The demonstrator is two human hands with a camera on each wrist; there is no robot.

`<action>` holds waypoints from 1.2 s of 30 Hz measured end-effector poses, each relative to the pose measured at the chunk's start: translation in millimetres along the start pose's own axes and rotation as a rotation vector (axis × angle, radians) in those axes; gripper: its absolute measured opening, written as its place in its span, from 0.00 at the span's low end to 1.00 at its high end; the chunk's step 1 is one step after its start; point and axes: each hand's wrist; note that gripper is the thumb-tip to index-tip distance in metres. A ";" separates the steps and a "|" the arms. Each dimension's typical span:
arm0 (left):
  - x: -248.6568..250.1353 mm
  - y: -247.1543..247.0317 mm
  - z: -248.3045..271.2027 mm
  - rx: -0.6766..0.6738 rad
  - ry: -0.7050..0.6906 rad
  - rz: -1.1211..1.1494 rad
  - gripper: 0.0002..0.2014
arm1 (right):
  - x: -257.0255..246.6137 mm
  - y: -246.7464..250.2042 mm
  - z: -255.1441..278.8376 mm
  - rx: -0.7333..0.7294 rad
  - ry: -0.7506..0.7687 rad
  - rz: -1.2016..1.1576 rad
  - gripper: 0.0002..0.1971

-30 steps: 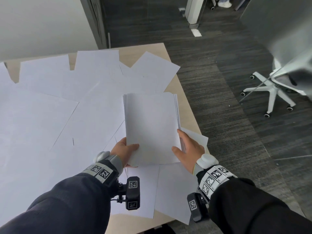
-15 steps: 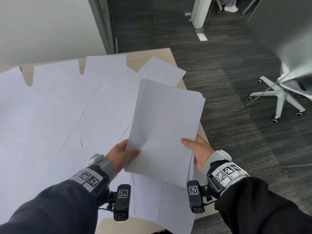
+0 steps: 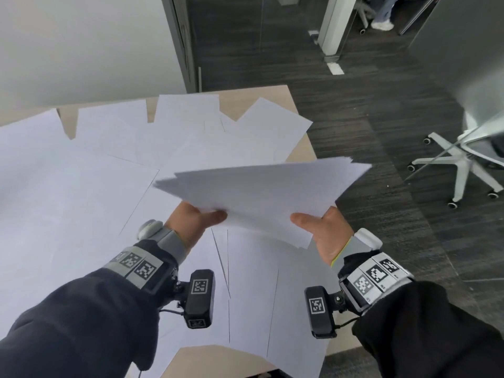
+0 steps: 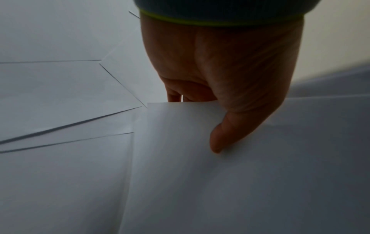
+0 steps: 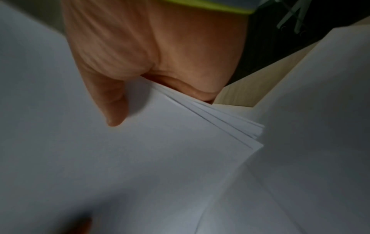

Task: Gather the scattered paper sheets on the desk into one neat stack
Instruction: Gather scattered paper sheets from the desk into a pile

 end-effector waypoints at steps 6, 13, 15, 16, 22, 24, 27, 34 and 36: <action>-10.9 -4.9 9.0 -0.078 0.064 -0.084 0.18 | 22.8 -7.6 1.8 -0.064 -0.197 0.050 0.10; -13.1 -17.3 19.5 -0.052 0.043 -0.086 0.12 | 29.4 -2.1 10.5 0.028 -0.124 0.059 0.12; -16.3 -19.0 21.0 -0.072 0.060 -0.103 0.13 | 36.9 -1.4 10.8 0.025 -0.158 0.087 0.09; -18.5 -21.0 21.4 -0.069 0.063 -0.110 0.12 | 38.7 0.1 12.4 0.016 -0.184 0.102 0.07; -16.4 -46.7 19.6 -0.088 0.064 -0.136 0.04 | 36.3 16.6 23.6 0.040 -0.235 0.050 0.08; -15.4 -65.2 16.6 -0.113 0.093 -0.141 0.04 | 39.9 31.9 31.5 0.064 -0.244 0.069 0.09; -19.6 -96.4 11.8 -0.176 0.089 -0.212 0.11 | 51.1 60.0 47.0 0.140 -0.318 0.077 0.08; -70.1 -154.2 27.4 -0.482 -0.159 -0.835 0.19 | 121.1 139.4 100.4 0.466 -0.603 -0.059 0.17; -82.8 -166.9 42.3 -0.687 -0.241 -1.061 0.22 | 135.0 156.2 118.4 0.537 -0.658 -0.071 0.18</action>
Point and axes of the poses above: each hand's wrist, its own z-axis away from the middle knuckle, its own y-axis out of the back of the hand, x = y × z, and after that the axes turned 13 degrees about z, right-handed
